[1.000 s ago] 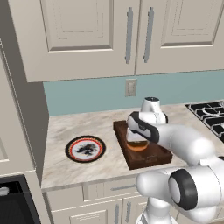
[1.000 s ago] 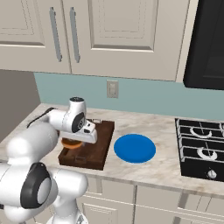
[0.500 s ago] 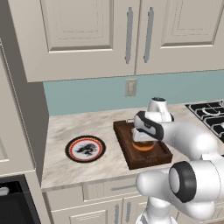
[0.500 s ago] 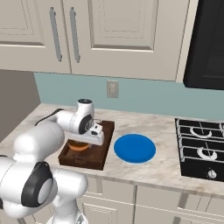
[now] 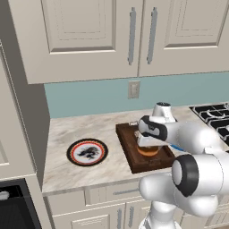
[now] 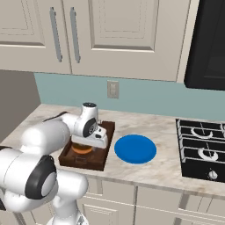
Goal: Move the dessert items from the plates to the tray.
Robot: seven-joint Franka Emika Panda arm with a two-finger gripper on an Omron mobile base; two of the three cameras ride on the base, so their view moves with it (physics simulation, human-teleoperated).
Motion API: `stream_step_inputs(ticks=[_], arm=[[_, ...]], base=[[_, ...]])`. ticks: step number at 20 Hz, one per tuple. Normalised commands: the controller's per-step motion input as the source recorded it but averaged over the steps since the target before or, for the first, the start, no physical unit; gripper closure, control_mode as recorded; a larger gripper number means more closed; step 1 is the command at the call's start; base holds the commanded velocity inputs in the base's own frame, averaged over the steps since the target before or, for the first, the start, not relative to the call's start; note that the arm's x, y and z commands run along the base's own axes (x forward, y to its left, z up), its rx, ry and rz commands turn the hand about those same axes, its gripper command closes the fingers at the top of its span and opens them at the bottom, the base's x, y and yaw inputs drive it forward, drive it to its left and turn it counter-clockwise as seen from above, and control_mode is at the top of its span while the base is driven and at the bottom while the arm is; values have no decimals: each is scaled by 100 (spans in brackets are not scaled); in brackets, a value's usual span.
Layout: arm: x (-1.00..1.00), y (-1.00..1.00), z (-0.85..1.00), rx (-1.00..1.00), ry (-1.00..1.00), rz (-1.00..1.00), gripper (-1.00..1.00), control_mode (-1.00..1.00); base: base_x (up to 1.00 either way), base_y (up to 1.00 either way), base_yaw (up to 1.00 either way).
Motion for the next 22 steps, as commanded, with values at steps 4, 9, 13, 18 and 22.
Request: stream_step_inputs(ticks=[4, 9, 13, 18, 22], arm=[[2, -2, -5, 0, 6, 0, 100, -100], [0, 0, 0, 0, 10, 0, 100, -100], [0, 0, 0, 0, 10, 0, 100, -100], [0, 0, -3, 0, 9, 0, 100, -100], [0, 0, -1, 0, 2, 0, -100, -100]], base=[[0, 0, 0], [0, 0, 0], [0, 0, 0], [0, 0, 0], [0, 0, 0]])
